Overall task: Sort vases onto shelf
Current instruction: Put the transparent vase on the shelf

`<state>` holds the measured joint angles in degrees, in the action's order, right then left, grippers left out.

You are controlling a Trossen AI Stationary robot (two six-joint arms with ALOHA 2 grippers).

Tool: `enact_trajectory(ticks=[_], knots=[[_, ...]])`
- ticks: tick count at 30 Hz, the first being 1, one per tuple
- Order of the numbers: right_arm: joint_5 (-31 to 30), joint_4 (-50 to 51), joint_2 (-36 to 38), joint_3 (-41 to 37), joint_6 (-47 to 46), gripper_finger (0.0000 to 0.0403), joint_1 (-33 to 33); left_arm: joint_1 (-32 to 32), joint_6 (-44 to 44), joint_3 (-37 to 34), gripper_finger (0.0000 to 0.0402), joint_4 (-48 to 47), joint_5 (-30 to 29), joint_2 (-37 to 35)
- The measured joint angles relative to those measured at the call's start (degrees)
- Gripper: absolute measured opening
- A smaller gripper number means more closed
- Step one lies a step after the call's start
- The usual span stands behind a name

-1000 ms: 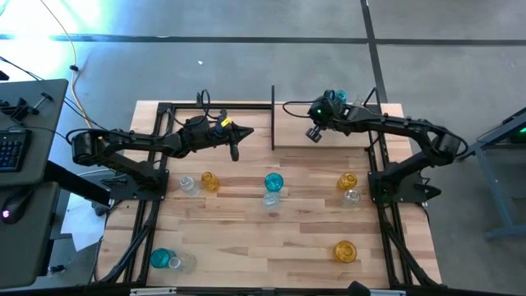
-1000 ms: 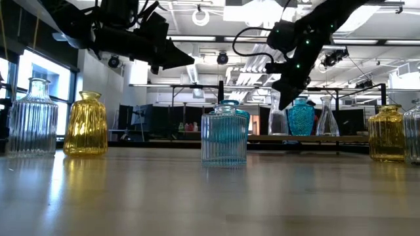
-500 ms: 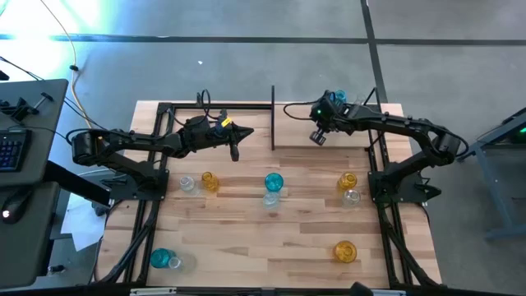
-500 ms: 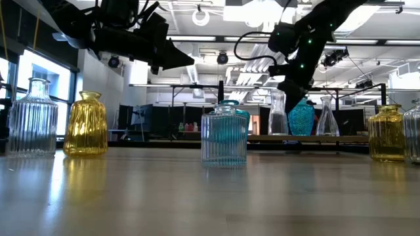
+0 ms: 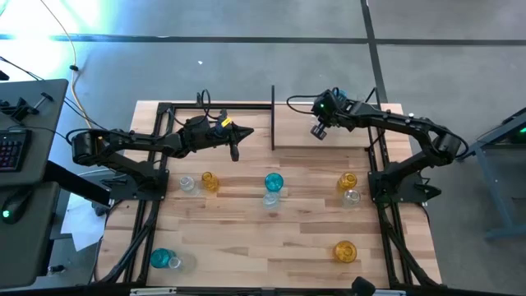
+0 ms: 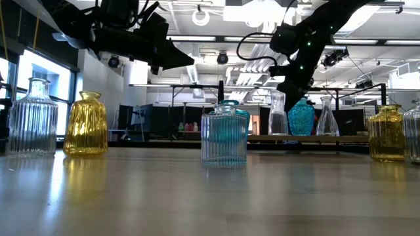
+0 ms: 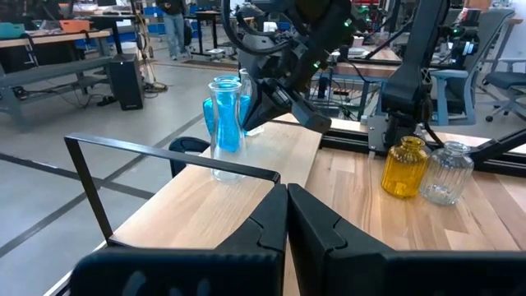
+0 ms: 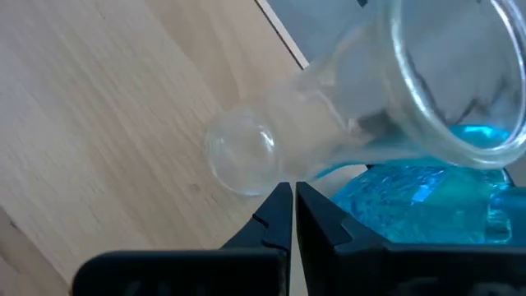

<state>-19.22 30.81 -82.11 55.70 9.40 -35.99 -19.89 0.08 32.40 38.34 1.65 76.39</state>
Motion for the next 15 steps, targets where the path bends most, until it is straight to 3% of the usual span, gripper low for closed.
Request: enact_trajectory(ticks=[15], knots=[[3.4, 4.0, 0.0, 0.0, -0.3, 0.0, 0.0, 0.0, 0.0, 0.0, 0.0, -0.4, 0.0, 0.0]])
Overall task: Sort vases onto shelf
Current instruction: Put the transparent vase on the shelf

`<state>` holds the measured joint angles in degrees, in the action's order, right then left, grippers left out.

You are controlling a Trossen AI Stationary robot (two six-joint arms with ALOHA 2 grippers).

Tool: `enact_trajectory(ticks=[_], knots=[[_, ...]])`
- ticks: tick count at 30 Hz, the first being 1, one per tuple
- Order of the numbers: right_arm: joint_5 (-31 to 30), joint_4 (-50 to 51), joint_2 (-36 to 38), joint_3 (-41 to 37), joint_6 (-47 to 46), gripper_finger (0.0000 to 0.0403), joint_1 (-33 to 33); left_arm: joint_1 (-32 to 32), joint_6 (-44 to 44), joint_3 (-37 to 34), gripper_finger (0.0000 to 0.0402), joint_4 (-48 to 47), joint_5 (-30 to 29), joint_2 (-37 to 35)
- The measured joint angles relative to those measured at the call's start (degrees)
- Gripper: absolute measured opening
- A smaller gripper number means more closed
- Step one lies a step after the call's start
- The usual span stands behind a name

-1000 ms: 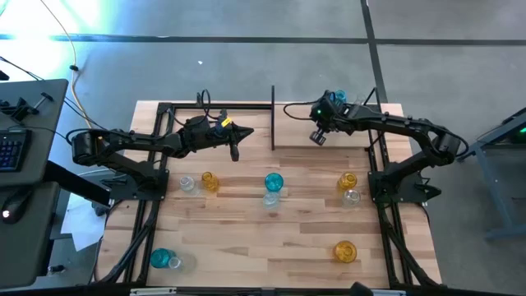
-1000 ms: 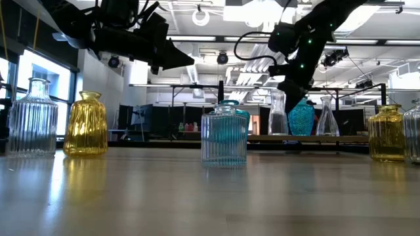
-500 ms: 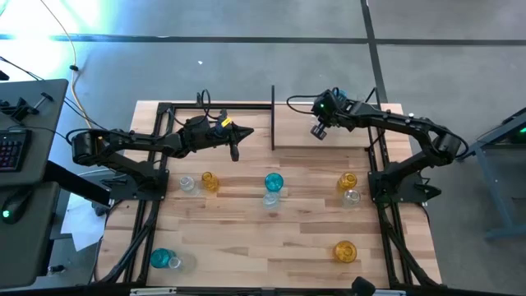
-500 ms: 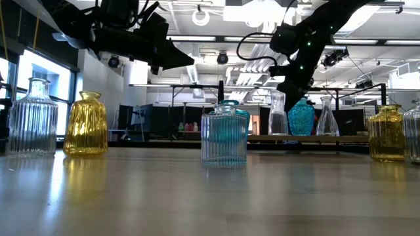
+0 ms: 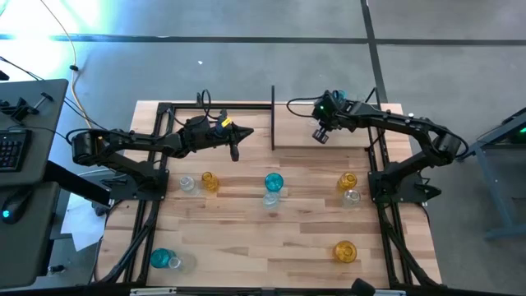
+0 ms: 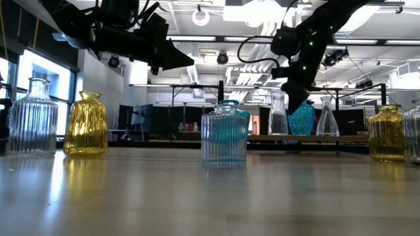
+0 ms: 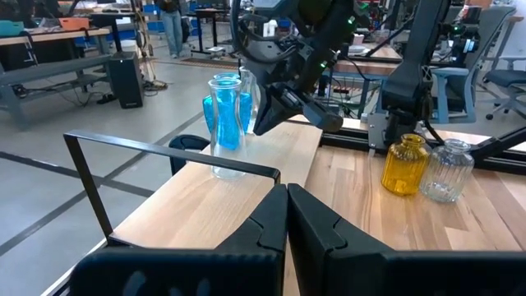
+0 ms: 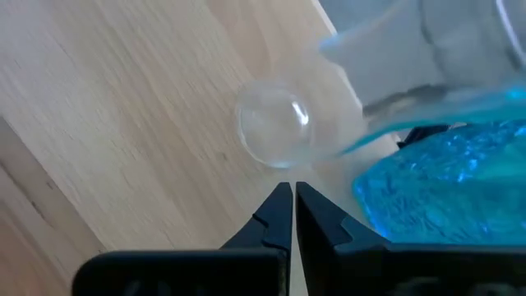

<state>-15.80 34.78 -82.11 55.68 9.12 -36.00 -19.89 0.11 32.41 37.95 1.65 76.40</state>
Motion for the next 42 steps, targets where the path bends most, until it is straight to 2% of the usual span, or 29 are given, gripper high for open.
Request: enact_trajectory(ticks=[5, 17, 36, 42], knots=[[0.2, -1.3, 0.0, 0.0, 0.0, 0.0, -0.4, 0.0, 0.0, 0.0, 0.0, 0.0, 0.0, 0.0], [0.2, 3.1, 0.0, 0.0, -1.7, 0.0, 0.0, 0.0, 0.1, 0.0, 0.0, 0.0, 0.0, 0.0], [-0.3, -6.4, 0.0, 0.0, -1.3, 0.0, -1.5, 0.0, 0.1, 0.0, 0.0, -0.1, 0.0, 0.0], [0.3, -5.9, 0.0, 0.0, -1.6, 0.0, -2.3, 0.0, 0.1, 0.0, 0.0, -0.8, 0.0, 0.0]])
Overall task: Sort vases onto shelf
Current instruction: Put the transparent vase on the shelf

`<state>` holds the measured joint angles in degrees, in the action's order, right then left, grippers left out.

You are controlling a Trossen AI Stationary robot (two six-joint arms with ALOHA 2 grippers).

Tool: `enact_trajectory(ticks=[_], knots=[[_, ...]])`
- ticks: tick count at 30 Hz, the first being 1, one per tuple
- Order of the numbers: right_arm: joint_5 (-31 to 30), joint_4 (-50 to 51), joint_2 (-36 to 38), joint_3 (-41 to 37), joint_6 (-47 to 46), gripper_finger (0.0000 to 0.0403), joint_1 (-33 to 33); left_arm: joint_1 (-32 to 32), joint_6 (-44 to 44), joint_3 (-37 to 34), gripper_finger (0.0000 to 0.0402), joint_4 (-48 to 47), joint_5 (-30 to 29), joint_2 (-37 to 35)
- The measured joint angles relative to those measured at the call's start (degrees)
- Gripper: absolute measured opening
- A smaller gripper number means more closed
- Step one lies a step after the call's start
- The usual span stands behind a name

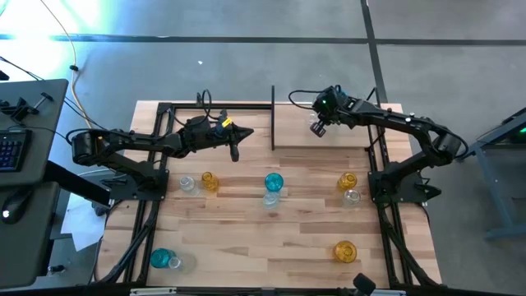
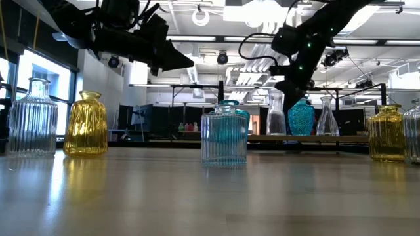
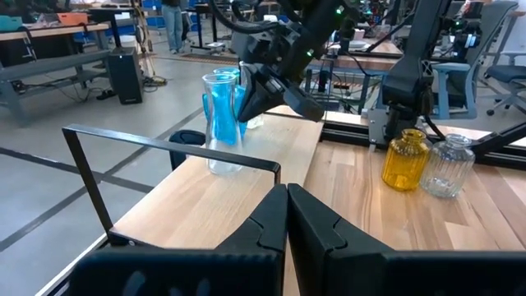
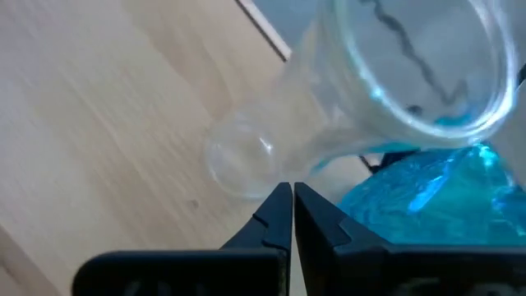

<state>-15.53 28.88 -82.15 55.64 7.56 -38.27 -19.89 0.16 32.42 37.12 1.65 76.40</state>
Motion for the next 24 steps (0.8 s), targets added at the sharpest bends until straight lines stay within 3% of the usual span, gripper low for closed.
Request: enact_trajectory(ticks=[6, 13, 24], knots=[[8.4, 0.0, 0.0, 0.0, -1.1, 0.0, 0.1, 0.0, -2.4, 0.0, 0.0, 0.0, 0.0, 0.0], [5.5, -4.1, -1.1, 0.0, -0.2, 0.0, -0.6, 0.0, -2.0, 0.0, 0.0, 0.0, 0.0, 0.0], [5.5, -7.3, -2.9, 0.0, 1.6, 0.0, -1.1, 0.0, -2.0, 0.0, 0.0, -0.5, 0.0, 0.0]])
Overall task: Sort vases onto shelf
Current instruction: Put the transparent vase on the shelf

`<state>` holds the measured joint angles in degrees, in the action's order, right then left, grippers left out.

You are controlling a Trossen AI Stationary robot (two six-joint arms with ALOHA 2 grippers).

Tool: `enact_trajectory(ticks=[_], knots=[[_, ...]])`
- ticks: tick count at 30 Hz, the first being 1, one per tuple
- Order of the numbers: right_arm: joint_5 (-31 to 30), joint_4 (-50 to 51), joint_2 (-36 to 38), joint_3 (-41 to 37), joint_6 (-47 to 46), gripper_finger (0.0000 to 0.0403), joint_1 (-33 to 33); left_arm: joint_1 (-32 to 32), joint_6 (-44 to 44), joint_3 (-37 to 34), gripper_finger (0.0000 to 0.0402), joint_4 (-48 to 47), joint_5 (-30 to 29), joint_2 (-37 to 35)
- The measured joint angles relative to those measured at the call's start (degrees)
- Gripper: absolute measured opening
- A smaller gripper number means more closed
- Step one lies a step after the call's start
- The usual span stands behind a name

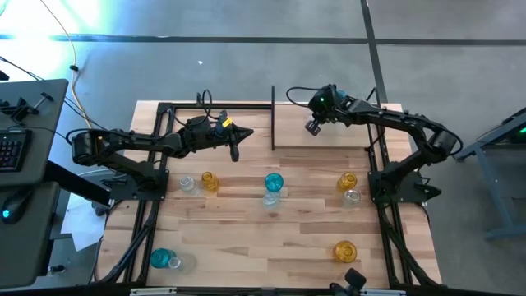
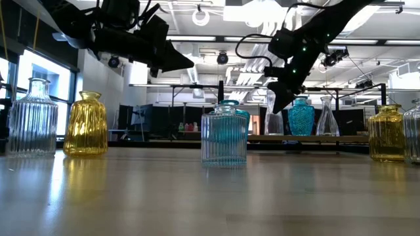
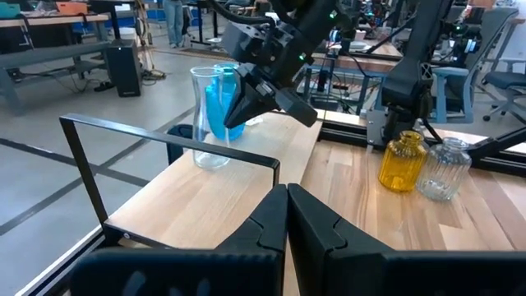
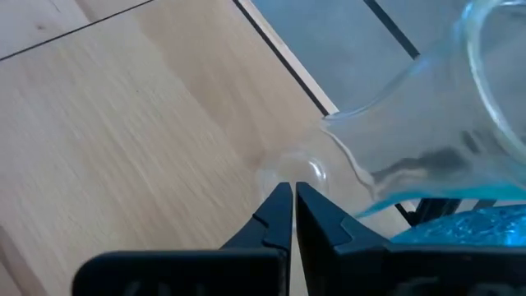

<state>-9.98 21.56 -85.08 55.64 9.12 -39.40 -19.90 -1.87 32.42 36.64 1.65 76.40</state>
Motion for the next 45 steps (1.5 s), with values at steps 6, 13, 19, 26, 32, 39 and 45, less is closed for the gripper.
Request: enact_trajectory(ticks=[6, 13, 19, 26, 32, 39, 45], knots=[[-0.8, 0.6, 1.1, 0.0, 0.4, 0.0, -0.1, 0.0, 0.0, 0.0, 0.0, -0.1, -0.3, 0.0], [-1.0, 0.4, 1.1, 0.0, 0.4, 0.0, -0.8, 0.0, 0.0, 0.0, 0.0, -0.5, -0.6, 0.0], [-1.5, 0.2, 1.1, 0.0, 0.2, 0.0, -0.8, 0.0, 0.0, 0.0, 0.0, -0.8, -0.6, 0.0], [-0.7, -1.7, 1.1, 0.0, 0.3, 0.0, -0.7, 0.0, 0.0, 0.0, 0.0, -0.8, -0.6, 0.0], [-0.7, -2.8, 1.1, 0.0, 0.9, 0.0, -0.7, 0.0, 0.0, 0.0, 0.0, -0.9, -0.6, 0.0], [-0.7, -2.8, 1.1, 0.0, 1.4, 0.0, -0.7, 0.0, 0.0, 0.0, 0.0, -0.9, -0.6, 0.0], [-0.8, -3.0, 1.1, 0.0, 1.9, 0.0, -0.7, 0.0, 0.0, 0.0, 0.0, -0.9, -0.6, 0.0]])
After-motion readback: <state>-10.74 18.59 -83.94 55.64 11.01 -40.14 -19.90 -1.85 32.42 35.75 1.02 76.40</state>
